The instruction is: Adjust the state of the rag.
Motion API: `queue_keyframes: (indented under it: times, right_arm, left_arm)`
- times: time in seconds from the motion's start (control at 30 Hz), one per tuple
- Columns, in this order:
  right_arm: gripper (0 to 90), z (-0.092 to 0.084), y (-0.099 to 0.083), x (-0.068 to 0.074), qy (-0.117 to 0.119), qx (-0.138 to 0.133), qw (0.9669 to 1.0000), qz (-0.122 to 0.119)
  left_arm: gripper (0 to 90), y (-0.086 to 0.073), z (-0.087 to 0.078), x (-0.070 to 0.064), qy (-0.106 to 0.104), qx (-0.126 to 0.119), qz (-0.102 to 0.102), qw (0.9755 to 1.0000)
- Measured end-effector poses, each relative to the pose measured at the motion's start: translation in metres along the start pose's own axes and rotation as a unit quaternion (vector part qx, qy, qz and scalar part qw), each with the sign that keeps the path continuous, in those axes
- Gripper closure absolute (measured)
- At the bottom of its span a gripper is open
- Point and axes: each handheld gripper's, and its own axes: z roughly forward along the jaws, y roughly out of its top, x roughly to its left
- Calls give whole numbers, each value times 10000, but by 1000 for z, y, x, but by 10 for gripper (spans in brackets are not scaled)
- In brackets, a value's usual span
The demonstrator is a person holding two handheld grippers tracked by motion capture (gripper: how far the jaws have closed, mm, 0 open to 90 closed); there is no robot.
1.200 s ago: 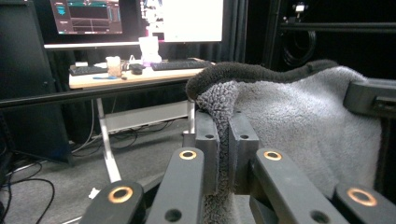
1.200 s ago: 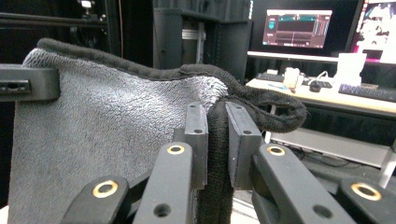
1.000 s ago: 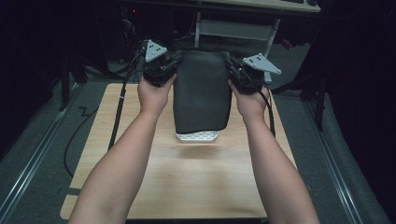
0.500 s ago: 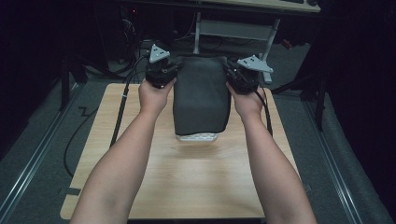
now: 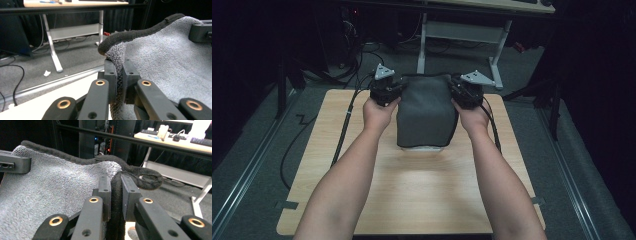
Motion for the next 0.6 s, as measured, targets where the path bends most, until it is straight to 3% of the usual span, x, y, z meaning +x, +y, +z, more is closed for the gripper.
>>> queue_keyframes:
  times: [0.23, 0.47, 0.6]
  right_arm:
    - [803, 6, -18, -7, 254, 204, 9992, 238]
    - [803, 10, -28, -7, 317, 379, 9986, 209]
    - [797, 13, -36, -9, 446, 531, 9968, 402]
  left_arm:
    - [843, -16, 8, 4, -96, 227, -101, 9996]
    - [836, -34, 15, 6, -125, 517, -150, 9985]
    - [829, -45, 18, 8, -207, 671, -250, 9972]
